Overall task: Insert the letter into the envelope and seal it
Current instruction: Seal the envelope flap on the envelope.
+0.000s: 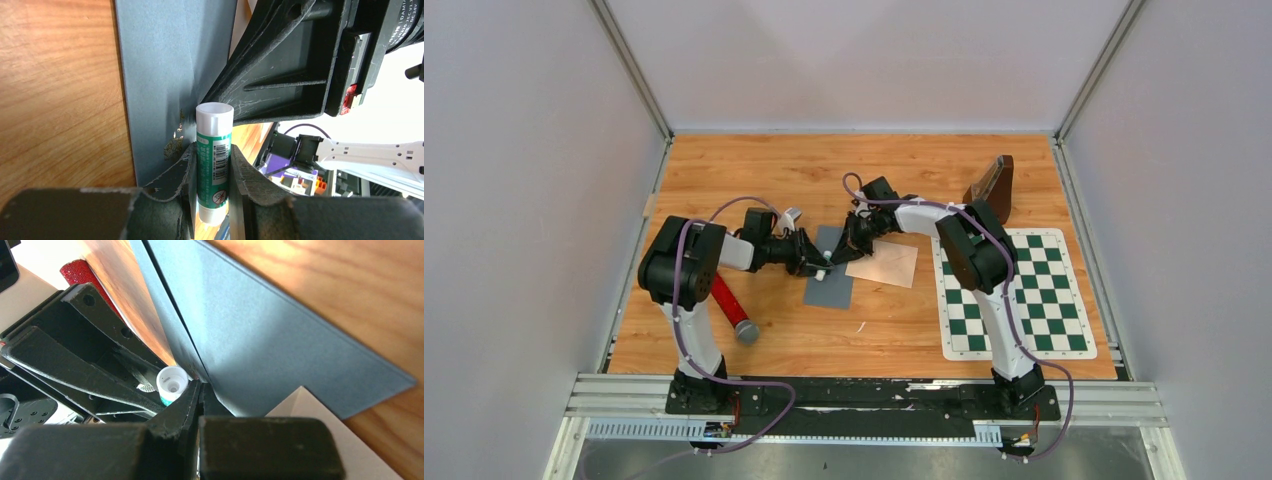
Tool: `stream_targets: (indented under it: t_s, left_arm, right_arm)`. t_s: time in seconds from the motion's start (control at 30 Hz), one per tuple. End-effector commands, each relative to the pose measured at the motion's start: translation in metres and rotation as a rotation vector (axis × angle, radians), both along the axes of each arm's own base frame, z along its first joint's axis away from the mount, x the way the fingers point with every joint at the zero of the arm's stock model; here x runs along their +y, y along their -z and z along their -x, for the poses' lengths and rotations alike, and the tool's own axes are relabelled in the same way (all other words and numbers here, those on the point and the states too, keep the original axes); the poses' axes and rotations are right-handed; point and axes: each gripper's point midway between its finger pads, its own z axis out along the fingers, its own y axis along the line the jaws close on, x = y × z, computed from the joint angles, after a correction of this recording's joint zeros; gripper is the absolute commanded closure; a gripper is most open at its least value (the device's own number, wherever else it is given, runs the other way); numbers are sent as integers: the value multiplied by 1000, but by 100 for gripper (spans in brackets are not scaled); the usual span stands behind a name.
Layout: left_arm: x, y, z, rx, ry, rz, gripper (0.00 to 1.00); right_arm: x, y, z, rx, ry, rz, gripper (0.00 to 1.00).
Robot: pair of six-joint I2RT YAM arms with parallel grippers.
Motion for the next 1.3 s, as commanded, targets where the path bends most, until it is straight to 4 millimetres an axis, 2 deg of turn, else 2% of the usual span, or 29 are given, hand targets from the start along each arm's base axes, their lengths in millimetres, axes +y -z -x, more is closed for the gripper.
stream_targets:
  t_s: [0.0,0.4,0.53,0.67,0.77,0.83,0.9,1.1,1.27]
  left_arm:
    - [14,45,9,51,-32,-152,100]
    - [12,42,8,41,-35,-128,100]
    - [12,42,9,41,-31,-133,100]
    - [12,42,9,39,-29,-132,100]
    - [12,42,9,37,-29,-134,100]
    - [13,41,9,35,-28,-136,100]
    - [13,40,10,33,-27,-135,100]
    - [13,39,11,25,-20,-134,100]
    - [15,38,8,11,-23,-139,100]
  right_arm:
    - [-24,40,20,45,-1,153,100]
    - [-14,29,33,44,-85,55,100]
    - [-15,30,33,46,-80,63,100]
    - [-20,40,28,44,-40,120,100]
    - [-29,52,15,9,20,229,100]
    - [-42,58,-1,-38,78,347,100]
    - [-54,56,-19,-102,127,445,100]
    - [-70,39,-41,-210,176,537,100]
    - [-69,17,-58,-290,189,503,100]
